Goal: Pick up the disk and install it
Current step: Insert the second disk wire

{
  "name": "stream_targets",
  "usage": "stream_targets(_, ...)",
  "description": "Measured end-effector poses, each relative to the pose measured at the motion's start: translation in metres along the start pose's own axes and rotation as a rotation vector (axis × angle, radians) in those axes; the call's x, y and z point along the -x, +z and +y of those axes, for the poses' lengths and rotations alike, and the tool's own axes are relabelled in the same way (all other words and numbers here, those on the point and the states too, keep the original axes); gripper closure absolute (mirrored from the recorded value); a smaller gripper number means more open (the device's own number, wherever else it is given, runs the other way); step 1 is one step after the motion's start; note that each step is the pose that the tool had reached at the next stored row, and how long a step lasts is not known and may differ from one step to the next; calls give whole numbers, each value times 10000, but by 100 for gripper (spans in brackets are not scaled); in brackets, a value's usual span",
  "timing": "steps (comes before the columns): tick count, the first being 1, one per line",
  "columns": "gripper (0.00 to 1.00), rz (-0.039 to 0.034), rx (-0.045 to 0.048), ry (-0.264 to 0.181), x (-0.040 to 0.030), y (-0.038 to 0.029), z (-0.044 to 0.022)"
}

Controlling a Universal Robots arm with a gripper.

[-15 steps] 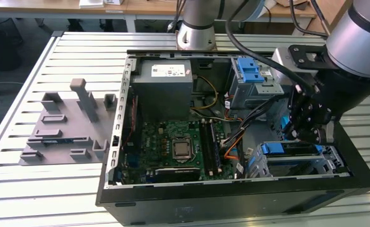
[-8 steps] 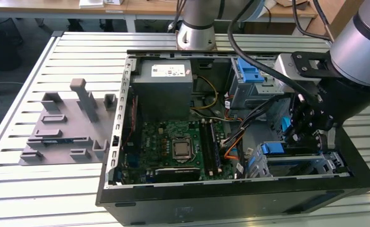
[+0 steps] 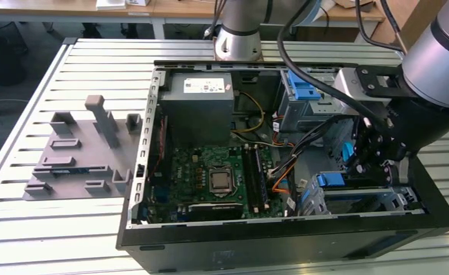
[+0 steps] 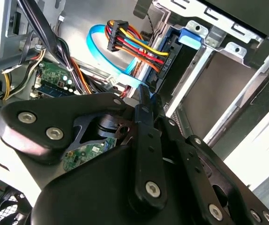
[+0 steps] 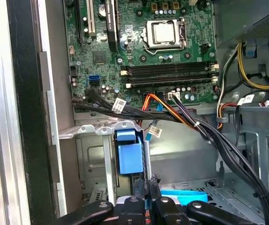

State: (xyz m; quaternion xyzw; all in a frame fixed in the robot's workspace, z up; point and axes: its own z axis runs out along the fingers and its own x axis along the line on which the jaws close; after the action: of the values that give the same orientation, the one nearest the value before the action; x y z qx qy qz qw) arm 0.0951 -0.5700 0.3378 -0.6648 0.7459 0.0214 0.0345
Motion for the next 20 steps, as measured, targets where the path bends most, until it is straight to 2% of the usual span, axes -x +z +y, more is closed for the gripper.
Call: stream_targets(20, 84, -2, 0, 0, -18, 52, -51)
